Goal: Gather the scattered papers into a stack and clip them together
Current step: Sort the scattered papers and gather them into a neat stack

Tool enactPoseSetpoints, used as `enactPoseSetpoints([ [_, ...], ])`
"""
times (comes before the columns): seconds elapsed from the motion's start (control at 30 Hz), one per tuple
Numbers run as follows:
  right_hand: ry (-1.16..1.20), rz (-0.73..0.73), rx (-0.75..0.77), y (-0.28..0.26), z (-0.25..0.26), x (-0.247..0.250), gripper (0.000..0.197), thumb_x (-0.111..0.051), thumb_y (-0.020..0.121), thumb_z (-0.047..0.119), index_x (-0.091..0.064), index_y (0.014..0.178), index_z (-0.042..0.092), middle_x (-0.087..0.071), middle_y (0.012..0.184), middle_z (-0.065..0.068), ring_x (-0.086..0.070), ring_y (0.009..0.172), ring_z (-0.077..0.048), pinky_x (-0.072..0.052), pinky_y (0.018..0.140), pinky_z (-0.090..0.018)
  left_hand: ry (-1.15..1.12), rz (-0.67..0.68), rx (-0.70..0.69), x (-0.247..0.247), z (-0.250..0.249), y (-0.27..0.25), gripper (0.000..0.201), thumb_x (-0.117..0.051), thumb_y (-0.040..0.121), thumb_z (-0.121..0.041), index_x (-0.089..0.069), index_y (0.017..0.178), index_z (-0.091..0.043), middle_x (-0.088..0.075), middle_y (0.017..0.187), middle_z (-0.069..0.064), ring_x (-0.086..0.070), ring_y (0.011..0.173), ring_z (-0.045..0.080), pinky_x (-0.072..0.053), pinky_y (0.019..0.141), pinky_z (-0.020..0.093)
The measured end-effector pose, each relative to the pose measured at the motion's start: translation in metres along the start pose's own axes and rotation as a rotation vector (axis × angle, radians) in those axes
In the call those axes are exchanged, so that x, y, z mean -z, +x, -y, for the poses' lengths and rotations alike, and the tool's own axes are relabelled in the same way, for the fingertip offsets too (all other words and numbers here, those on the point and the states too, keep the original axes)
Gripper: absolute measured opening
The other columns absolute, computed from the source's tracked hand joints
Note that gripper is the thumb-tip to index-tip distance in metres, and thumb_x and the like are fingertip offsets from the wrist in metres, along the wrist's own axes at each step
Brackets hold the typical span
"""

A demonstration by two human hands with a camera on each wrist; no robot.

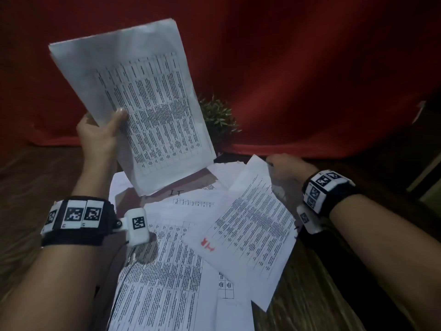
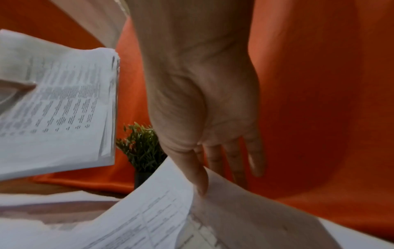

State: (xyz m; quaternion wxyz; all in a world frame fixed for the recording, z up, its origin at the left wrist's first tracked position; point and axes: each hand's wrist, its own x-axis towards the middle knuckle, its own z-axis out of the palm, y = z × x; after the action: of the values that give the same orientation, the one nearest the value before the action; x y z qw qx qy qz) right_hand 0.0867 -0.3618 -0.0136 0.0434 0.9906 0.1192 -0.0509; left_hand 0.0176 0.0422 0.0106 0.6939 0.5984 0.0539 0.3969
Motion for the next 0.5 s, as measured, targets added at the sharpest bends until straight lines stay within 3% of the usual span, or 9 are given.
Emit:
enactPoseSetpoints([
  [0.03,-0.082,-0.055,-0.019,0.002,0.004,0.001,0.013,-0.050,0.094,0.019,-0.058,0.105,0.019,-0.069,0.113,-0.008,-0.062,0.093,-0.032,-0.052,0.084,-0.040,0.000,-0.004,0.006,0.000,0.001,-0.001,0.020,-0.084,0.089,-0.019,-0.069,0.102,-0.024,-0.075,0.101,-0.014,-0.075,0.090,-0.004,-0.060,0.084,0.020],
  [0.1,-0.144,-0.085,0.025,0.008,0.022,-0.003,0.038,-0.052,0.099,0.032,-0.051,0.134,0.019,-0.060,0.136,-0.009,-0.060,0.118,-0.035,-0.046,0.101,-0.050,0.003,-0.008,0.018,-0.001,0.005,-0.002,0.020,-0.082,0.091,-0.020,-0.065,0.098,-0.028,-0.072,0.101,-0.014,-0.072,0.084,-0.009,-0.057,0.079,0.014],
  [0.17,-0.064,0.004,0.224,0.007,0.054,-0.007,0.056,-0.057,0.100,0.045,-0.044,0.149,0.023,-0.051,0.151,-0.004,-0.053,0.134,-0.029,-0.042,0.110,-0.048,0.013,-0.021,0.019,0.000,0.007,-0.003,0.020,-0.081,0.092,-0.021,-0.063,0.096,-0.029,-0.069,0.101,-0.014,-0.070,0.079,-0.013,-0.056,0.076,0.011],
  [0.27,0.043,0.153,0.446,0.009,0.105,-0.024,0.045,-0.062,0.099,0.048,-0.059,0.138,0.026,-0.059,0.140,0.003,-0.056,0.126,-0.020,-0.049,0.103,-0.041,0.011,-0.040,0.027,0.004,0.011,-0.001,0.020,-0.083,0.091,-0.020,-0.065,0.095,-0.029,-0.071,0.099,-0.016,-0.071,0.080,-0.012,-0.056,0.077,0.012],
  [0.37,0.095,0.164,0.396,0.023,0.137,-0.036,0.053,-0.071,0.093,0.049,-0.059,0.136,0.022,-0.061,0.134,0.002,-0.059,0.119,-0.022,-0.050,0.088,-0.036,0.000,-0.034,0.035,0.006,0.010,0.001,0.020,-0.083,0.091,-0.019,-0.066,0.094,-0.029,-0.072,0.092,-0.019,-0.072,0.082,-0.011,-0.056,0.078,0.013],
  [0.43,0.169,0.221,0.354,0.032,0.147,-0.038,0.069,-0.080,0.084,0.049,-0.054,0.141,0.020,-0.060,0.133,0.003,-0.060,0.116,-0.021,-0.051,0.091,-0.036,-0.013,-0.030,0.028,0.007,0.009,0.003,0.018,-0.083,0.091,-0.019,-0.068,0.098,-0.026,-0.074,0.092,-0.019,-0.073,0.084,-0.008,-0.057,0.079,0.016],
  [0.5,0.179,0.282,0.311,0.038,0.151,-0.040,0.072,-0.085,0.080,0.047,-0.053,0.139,0.019,-0.064,0.124,0.005,-0.063,0.112,-0.021,-0.053,0.094,-0.038,-0.028,-0.029,0.016,0.011,0.009,0.007,0.022,-0.082,0.091,-0.016,-0.070,0.109,-0.016,-0.077,0.092,-0.019,-0.075,0.090,-0.003,-0.059,0.083,0.019],
])
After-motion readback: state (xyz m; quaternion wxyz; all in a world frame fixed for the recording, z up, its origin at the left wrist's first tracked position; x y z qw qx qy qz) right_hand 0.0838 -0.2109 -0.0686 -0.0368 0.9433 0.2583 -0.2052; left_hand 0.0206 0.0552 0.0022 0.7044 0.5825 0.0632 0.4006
